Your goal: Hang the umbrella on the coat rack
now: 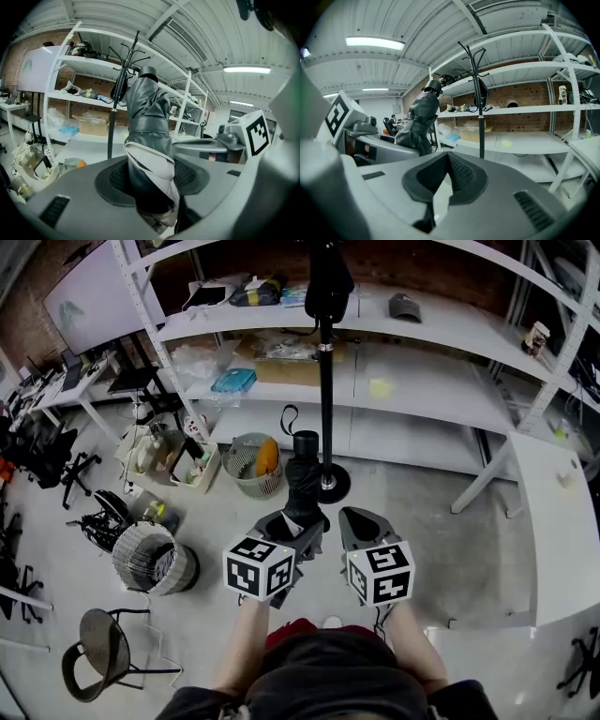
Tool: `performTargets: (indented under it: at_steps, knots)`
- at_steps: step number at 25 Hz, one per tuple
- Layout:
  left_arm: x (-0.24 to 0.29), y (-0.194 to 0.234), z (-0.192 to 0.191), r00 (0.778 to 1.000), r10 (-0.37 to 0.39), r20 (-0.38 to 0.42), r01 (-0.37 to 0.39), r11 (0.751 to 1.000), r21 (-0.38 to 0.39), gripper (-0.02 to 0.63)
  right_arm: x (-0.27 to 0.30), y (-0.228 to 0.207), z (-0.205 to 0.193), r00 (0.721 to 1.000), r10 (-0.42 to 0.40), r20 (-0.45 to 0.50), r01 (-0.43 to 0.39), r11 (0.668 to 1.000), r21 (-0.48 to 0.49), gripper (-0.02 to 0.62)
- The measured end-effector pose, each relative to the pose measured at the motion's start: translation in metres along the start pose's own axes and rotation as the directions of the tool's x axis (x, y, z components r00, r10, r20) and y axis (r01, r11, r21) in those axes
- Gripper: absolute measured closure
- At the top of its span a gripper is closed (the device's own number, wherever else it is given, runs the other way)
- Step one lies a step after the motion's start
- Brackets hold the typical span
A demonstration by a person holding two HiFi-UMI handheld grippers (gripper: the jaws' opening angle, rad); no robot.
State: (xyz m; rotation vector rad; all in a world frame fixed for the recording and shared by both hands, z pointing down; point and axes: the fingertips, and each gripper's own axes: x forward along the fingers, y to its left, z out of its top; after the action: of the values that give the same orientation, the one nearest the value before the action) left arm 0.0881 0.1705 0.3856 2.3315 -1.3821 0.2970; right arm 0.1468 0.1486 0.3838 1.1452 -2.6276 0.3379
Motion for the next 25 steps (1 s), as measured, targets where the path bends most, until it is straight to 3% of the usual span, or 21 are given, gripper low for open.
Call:
performTargets:
  at_steps: [11, 25]
  knots:
    - [0.007, -0.003, 0.003, 1.000, 0.023, -0.003, -0.023, 1.000, 0.012, 0.385, -0.006, -0.003, 0.010, 0.999, 0.000, 0.042, 0.002, 0.999, -0.035, 0.577]
    - [0.013, -0.005, 0.007, 1.000, 0.024, 0.015, -0.024, 0.999, 0.026, 0.385, -0.013, -0.013, 0.008, 0.998, -0.008, 0.057, 0.008, 1.000, -0.007, 0.577]
